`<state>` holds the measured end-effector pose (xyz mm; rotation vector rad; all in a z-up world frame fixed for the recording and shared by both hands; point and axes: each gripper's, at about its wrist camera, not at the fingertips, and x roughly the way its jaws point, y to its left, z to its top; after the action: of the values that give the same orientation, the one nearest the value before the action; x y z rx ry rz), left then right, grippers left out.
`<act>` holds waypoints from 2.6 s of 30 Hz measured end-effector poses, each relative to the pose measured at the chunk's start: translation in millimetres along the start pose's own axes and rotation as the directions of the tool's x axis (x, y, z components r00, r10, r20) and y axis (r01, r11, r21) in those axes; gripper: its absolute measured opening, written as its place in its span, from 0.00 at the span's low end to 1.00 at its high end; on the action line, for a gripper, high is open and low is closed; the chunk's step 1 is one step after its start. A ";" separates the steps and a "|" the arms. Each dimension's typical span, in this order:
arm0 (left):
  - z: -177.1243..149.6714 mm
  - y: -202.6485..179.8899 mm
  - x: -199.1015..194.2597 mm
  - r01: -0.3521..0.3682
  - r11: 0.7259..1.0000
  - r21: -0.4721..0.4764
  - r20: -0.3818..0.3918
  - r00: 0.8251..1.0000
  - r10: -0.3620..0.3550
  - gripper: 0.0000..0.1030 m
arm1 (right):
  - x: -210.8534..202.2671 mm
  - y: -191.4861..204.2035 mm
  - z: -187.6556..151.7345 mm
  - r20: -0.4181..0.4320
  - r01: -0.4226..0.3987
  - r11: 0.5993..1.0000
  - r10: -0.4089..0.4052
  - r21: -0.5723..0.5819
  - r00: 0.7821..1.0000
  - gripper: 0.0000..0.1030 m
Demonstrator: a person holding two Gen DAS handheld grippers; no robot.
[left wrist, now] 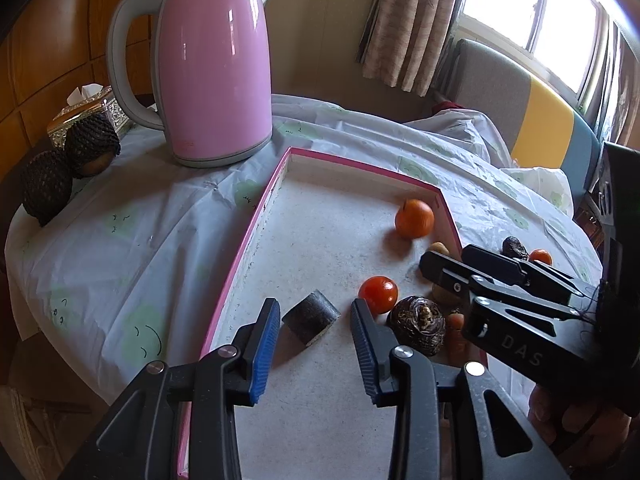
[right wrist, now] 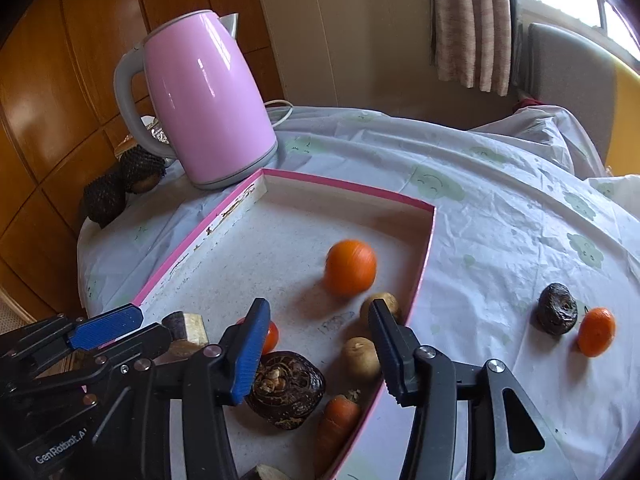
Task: Organize fruits
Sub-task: 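Carry the mandarin into the tray with the right tool and release it, then withdraw both tools from the tray toward the last mandarin and dark bulb, then grasp the second mandarin with right tool while left tool grasps the dark bulb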
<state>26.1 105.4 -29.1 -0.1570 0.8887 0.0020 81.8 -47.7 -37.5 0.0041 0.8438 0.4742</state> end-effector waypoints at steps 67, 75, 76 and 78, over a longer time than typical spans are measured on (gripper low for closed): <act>17.7 -158.0 30.5 0.221 0.937 0.271 -0.093 0.975 -0.203 0.36 | -31.0 -200.7 -33.8 -0.017 0.310 0.908 -0.318 0.282 0.948 0.36; 30.0 -179.7 51.2 0.285 0.930 0.233 -0.154 0.955 -0.254 0.36 | -51.9 -200.0 -47.0 -0.012 0.394 0.874 -0.407 0.285 0.913 0.36; 31.5 -183.2 55.0 0.295 0.929 0.223 -0.167 0.951 -0.262 0.36 | -55.2 -202.1 -51.6 -0.019 0.415 0.862 -0.428 0.290 0.903 0.36; 33.9 -192.1 61.7 0.304 0.927 0.221 -0.183 0.946 -0.266 0.36 | -60.7 -209.0 -60.9 -0.037 0.456 0.833 -0.469 0.311 0.882 0.36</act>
<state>104.0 -83.8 -29.8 -0.0534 1.0013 -0.3968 87.7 -270.6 -74.2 0.0986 0.8383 -0.1231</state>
